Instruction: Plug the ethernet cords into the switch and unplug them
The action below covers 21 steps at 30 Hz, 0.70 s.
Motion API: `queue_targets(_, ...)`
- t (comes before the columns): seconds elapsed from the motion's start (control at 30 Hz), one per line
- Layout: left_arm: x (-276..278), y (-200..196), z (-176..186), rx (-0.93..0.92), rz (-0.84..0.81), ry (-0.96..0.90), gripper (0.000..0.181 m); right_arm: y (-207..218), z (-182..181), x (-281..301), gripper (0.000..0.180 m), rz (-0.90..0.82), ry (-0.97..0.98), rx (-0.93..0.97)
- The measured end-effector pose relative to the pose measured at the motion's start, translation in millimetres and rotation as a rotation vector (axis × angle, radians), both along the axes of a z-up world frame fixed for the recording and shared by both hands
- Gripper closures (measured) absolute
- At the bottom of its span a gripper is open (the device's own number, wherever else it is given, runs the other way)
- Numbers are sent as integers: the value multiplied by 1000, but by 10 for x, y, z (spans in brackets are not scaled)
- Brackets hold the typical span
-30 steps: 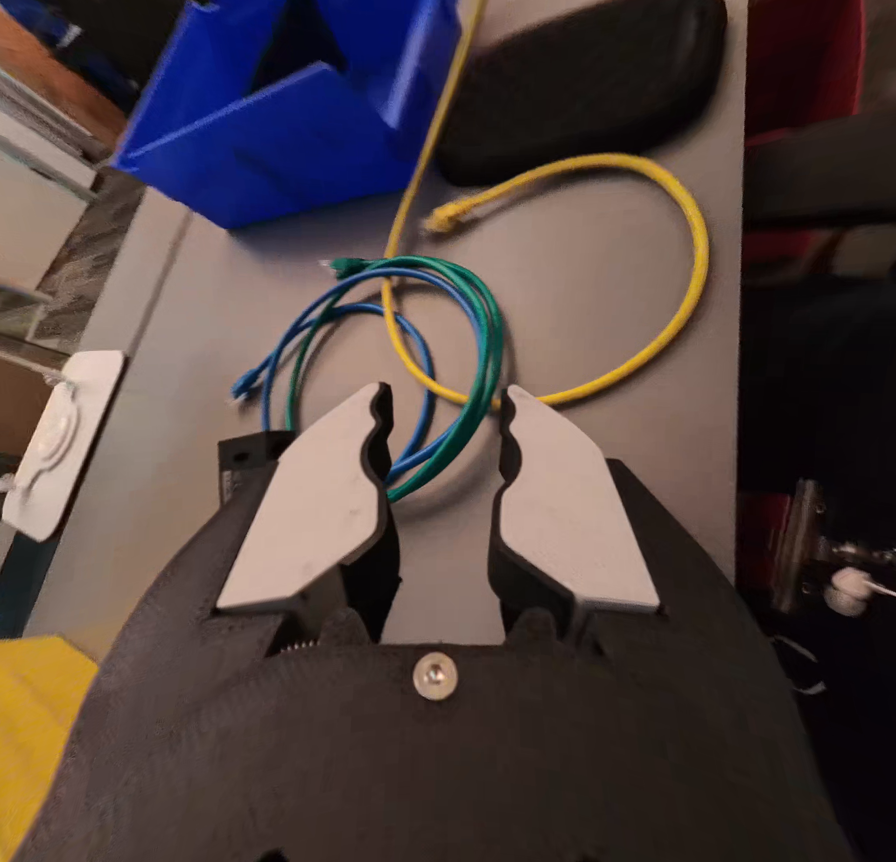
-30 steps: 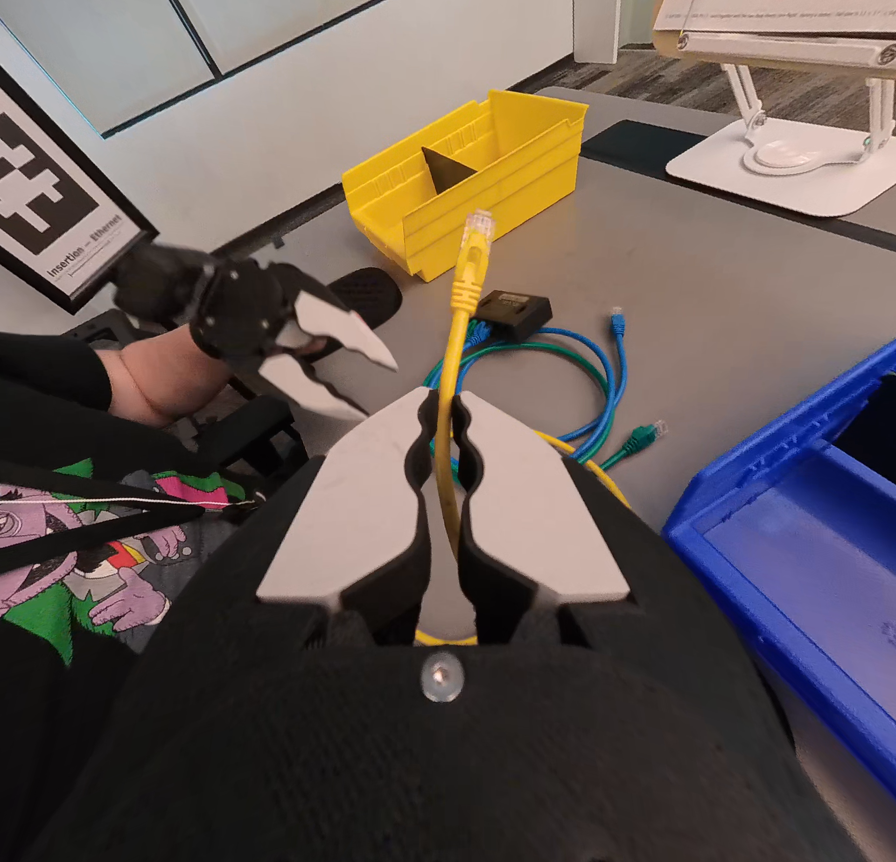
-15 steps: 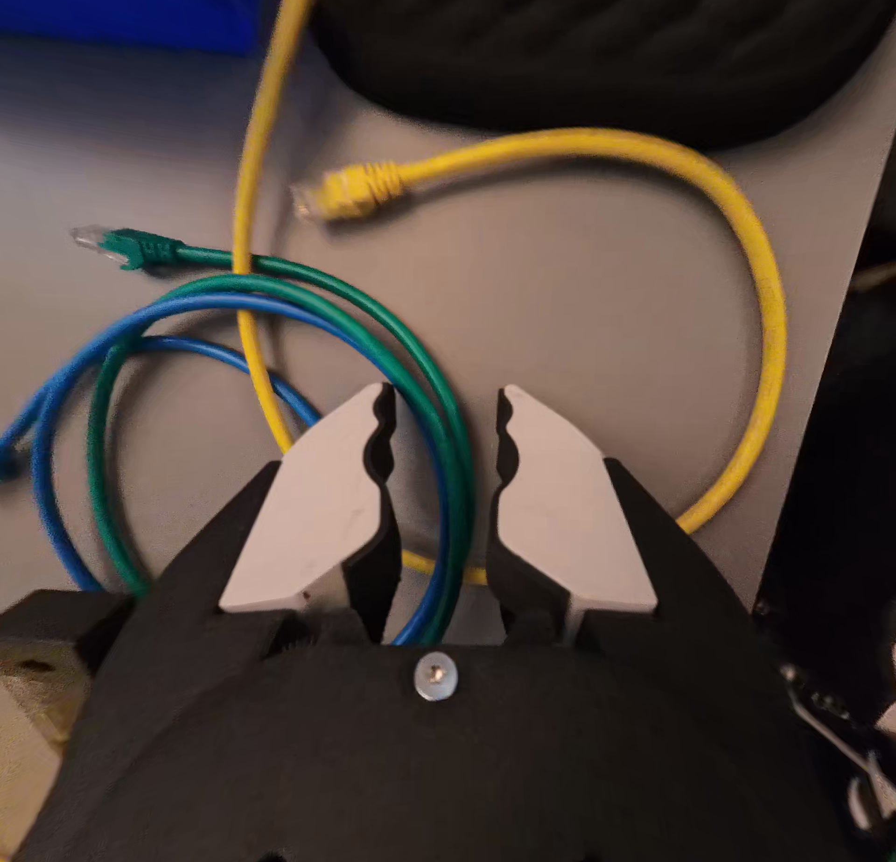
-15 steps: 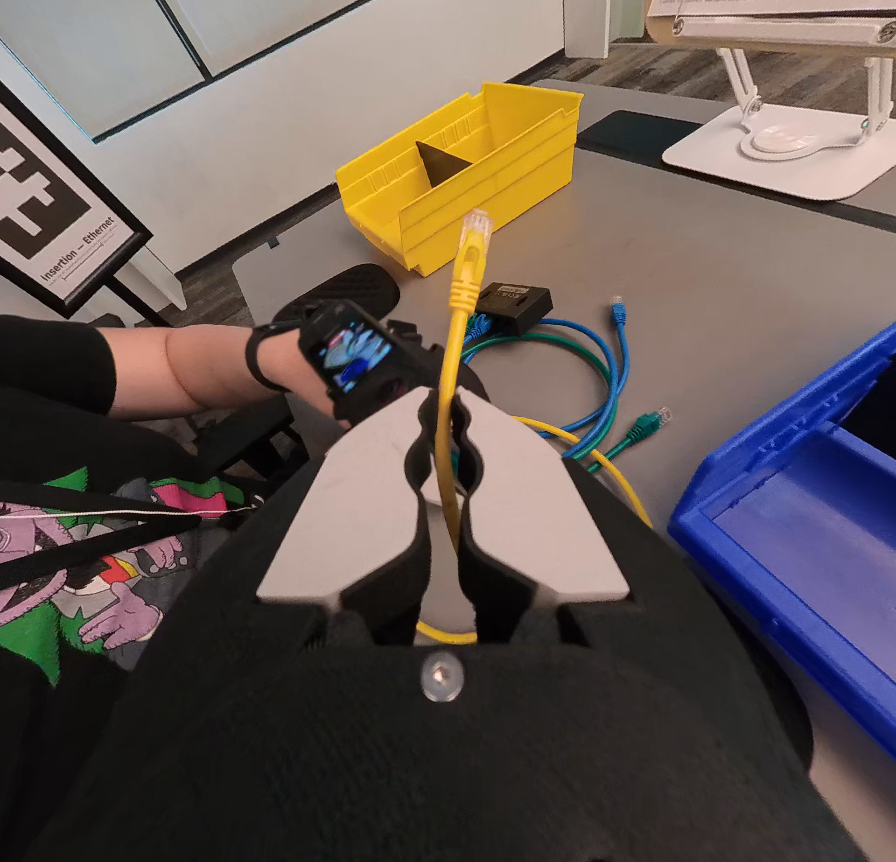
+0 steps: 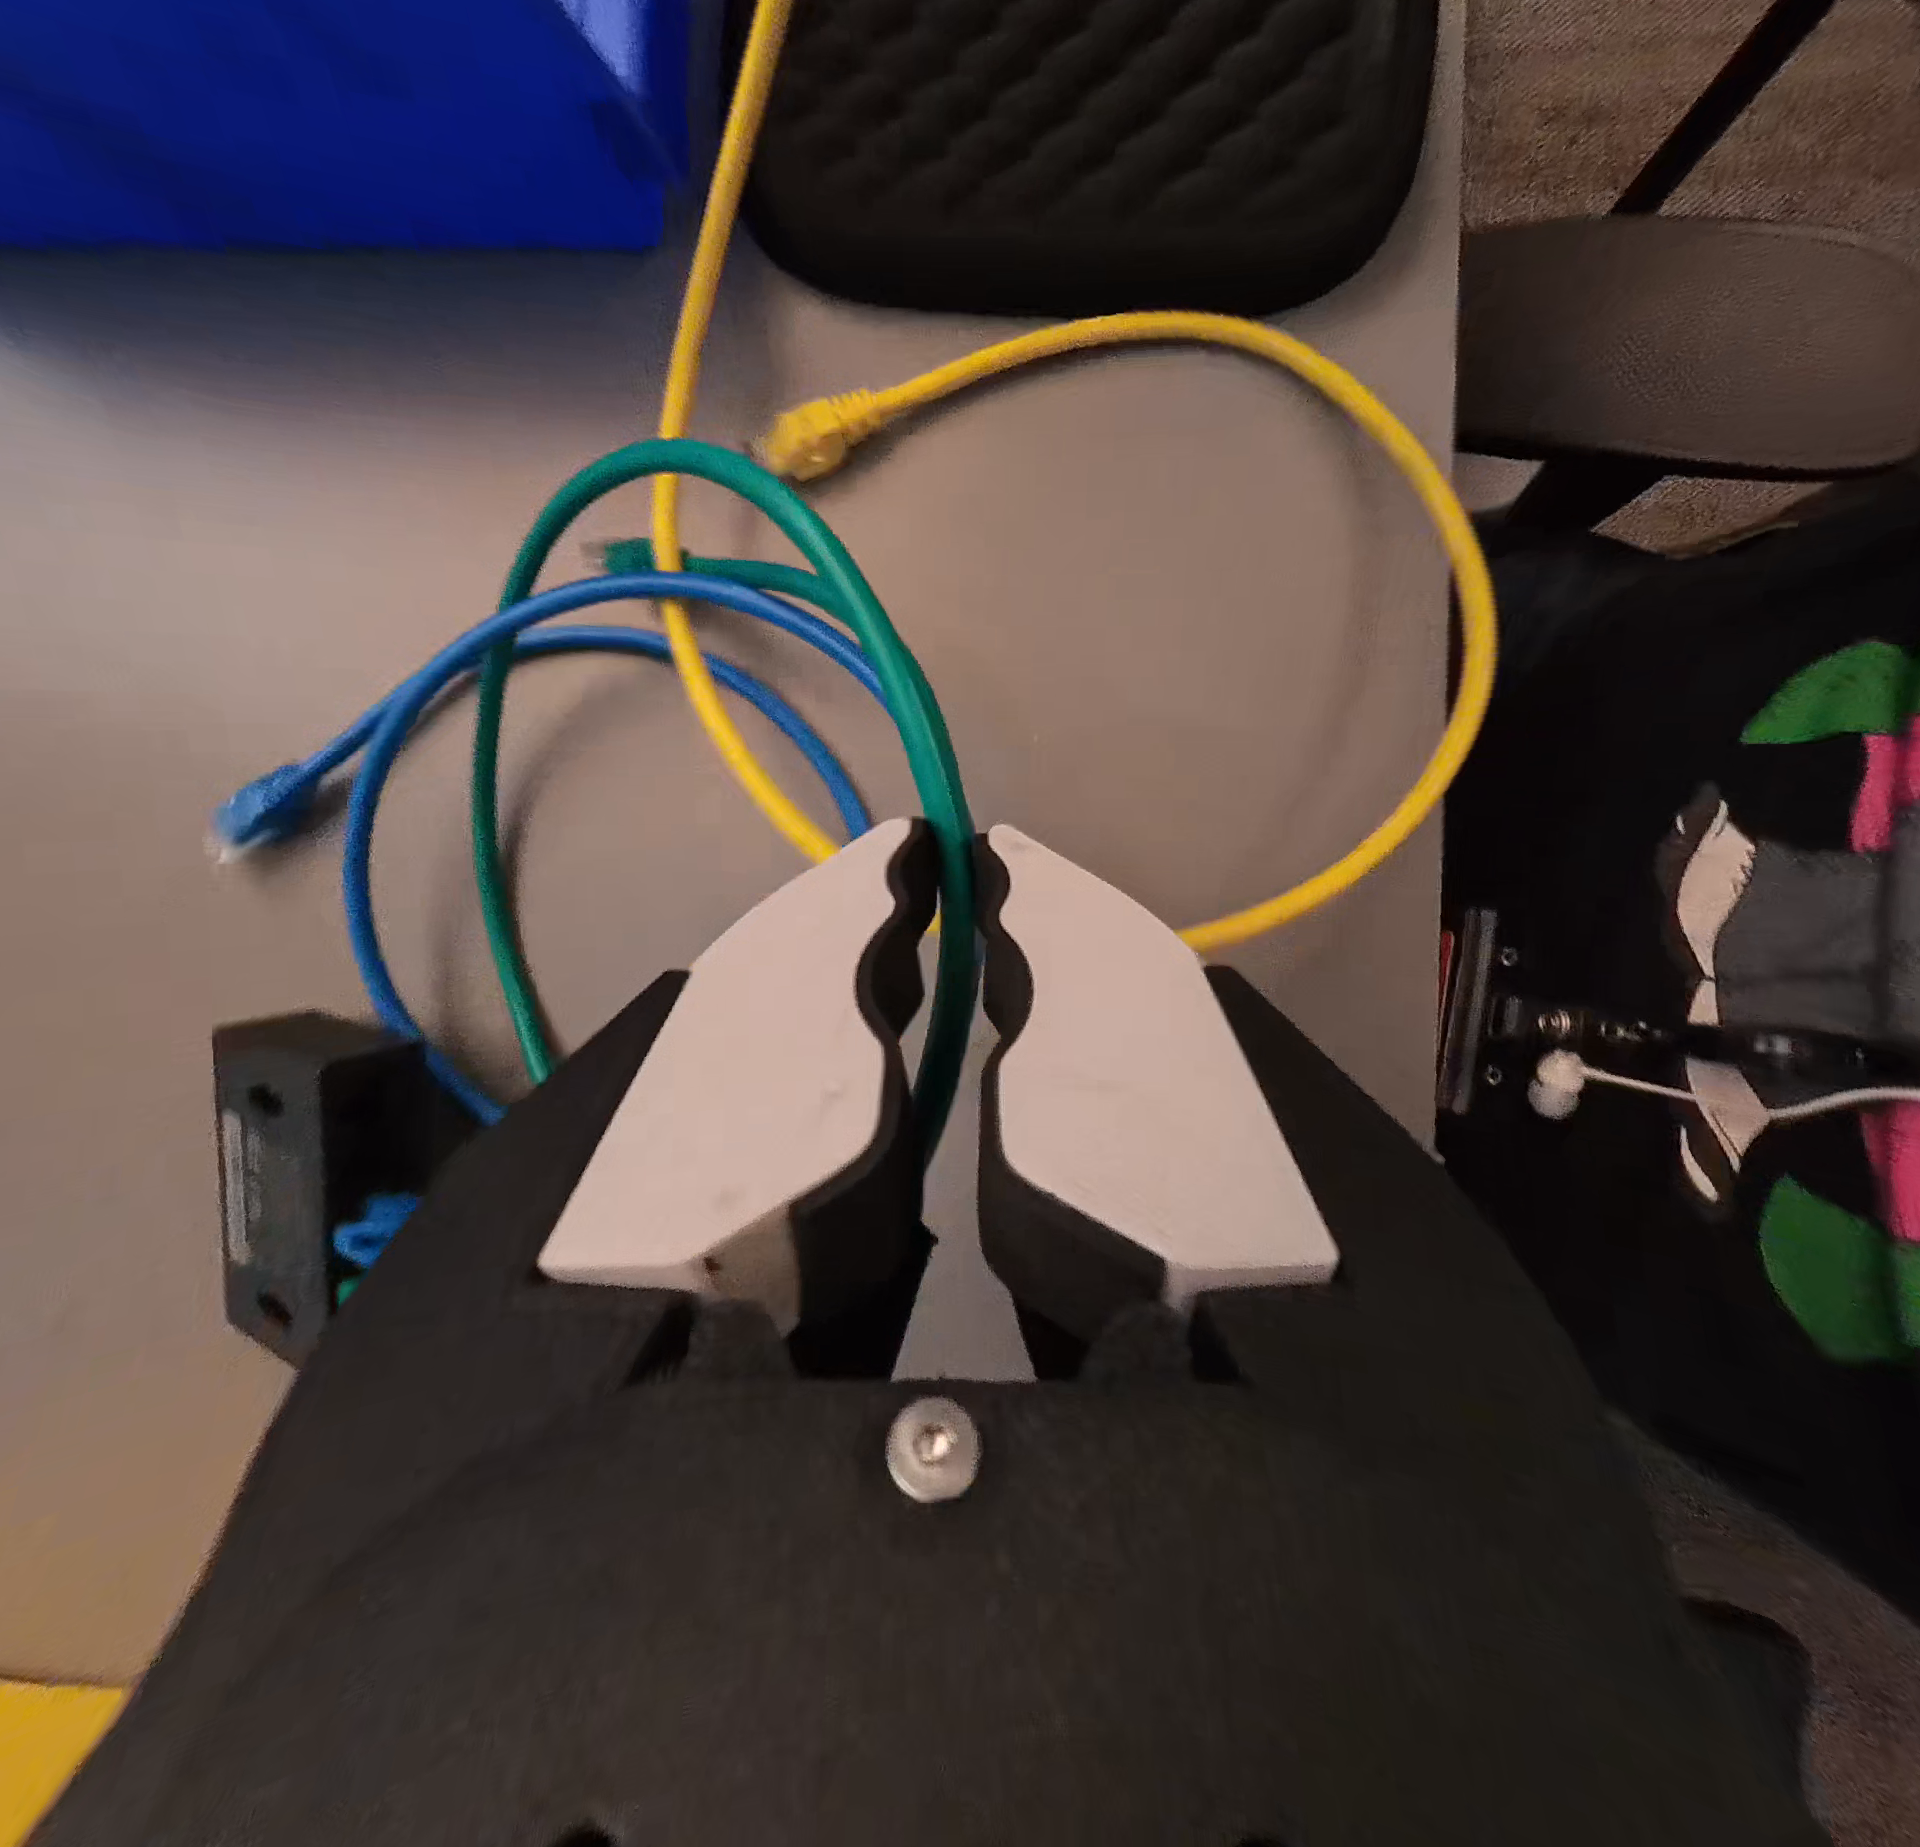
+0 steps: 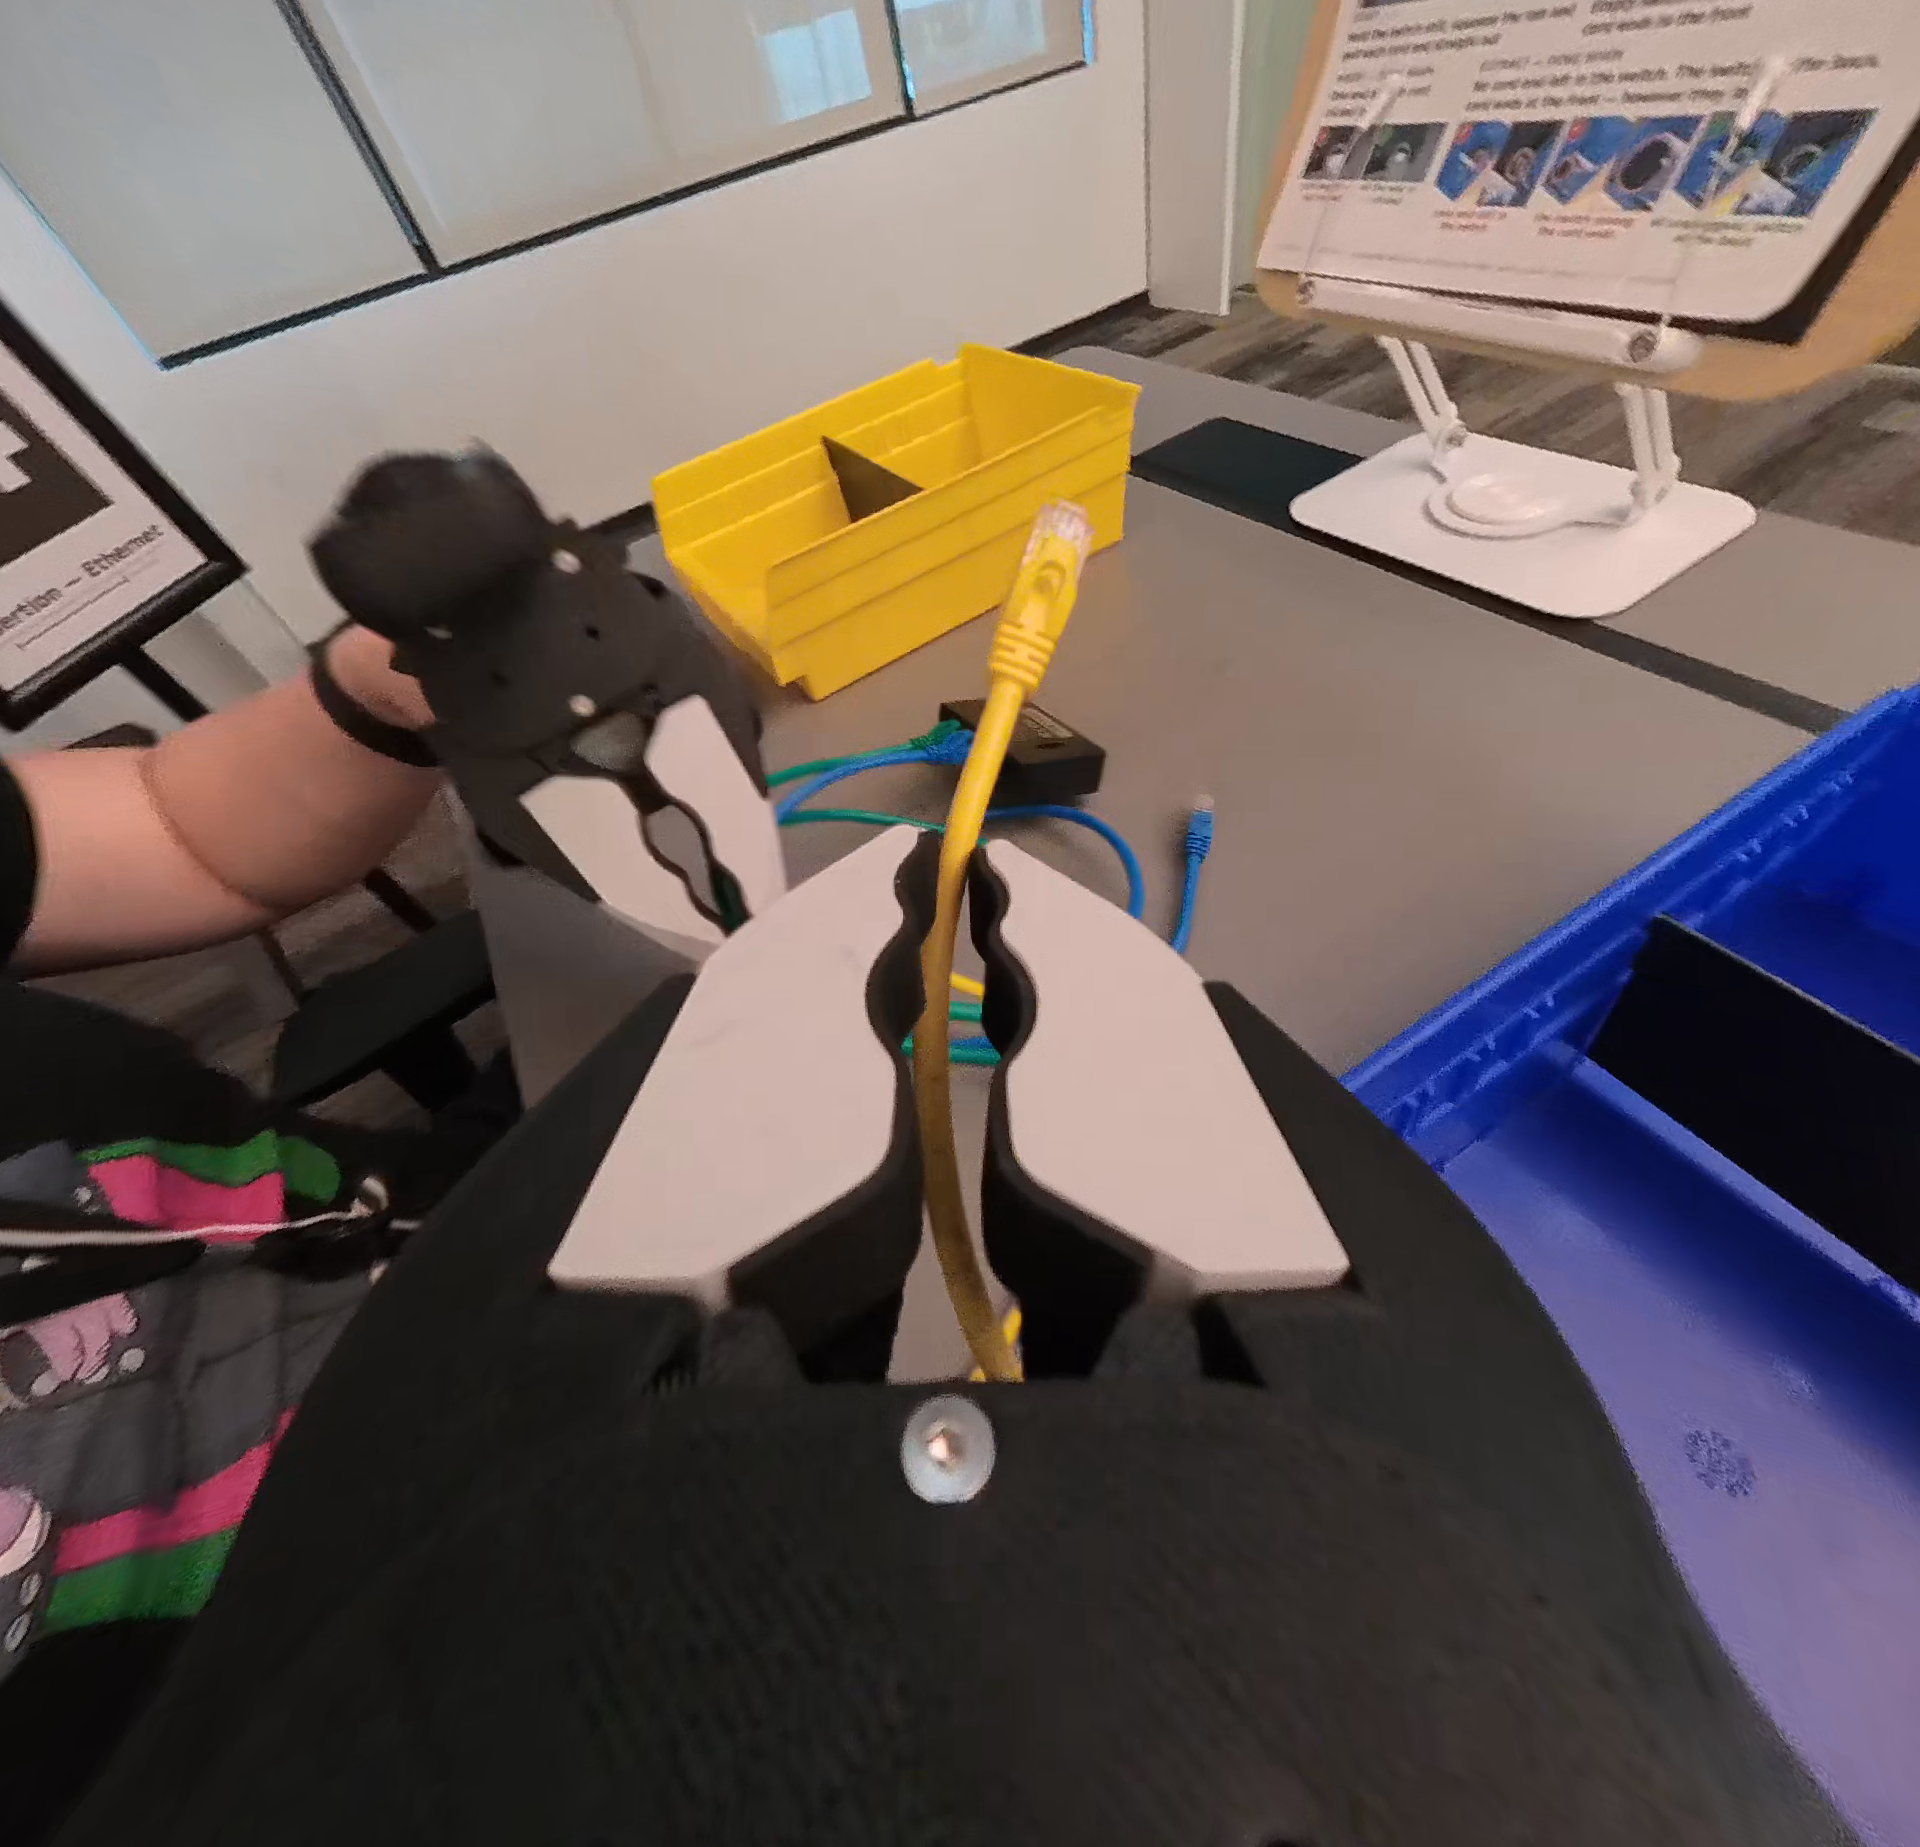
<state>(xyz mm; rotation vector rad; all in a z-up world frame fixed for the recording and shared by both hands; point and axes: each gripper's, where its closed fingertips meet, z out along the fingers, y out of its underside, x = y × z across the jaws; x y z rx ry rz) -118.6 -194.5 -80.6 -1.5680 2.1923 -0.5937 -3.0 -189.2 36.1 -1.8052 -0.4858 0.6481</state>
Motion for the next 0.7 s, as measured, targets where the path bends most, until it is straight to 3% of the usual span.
queue_targets(0.17, -285, 51, 322, -236, -42, -137, 176, 311, -91, -107, 174, -37, -50, 51)
queue_targets(0.27, -428, 8, 434, -261, -122, -187, 176, 510, -38, -152, 174, -98, -82, 132)
queue_targets(0.33, -418, 111, 420, -216, -73, -200, 176, 620, -8, -200, 174, -120, -97, 166)
queue_targets(0.43, -332, 408, 453, -171, 92, -288, 176, 679, -313, -186, 174, -155, -155, -9)
queue_targets(0.6, -356, 901, 411, -15, 286, -359, 176, 118, -686, -87, 173, -191, -132, -271)
queue_targets(0.7, -313, 1080, 355, 43, 354, -375, 176, -246, -616, -23, 173, -219, -118, -273)
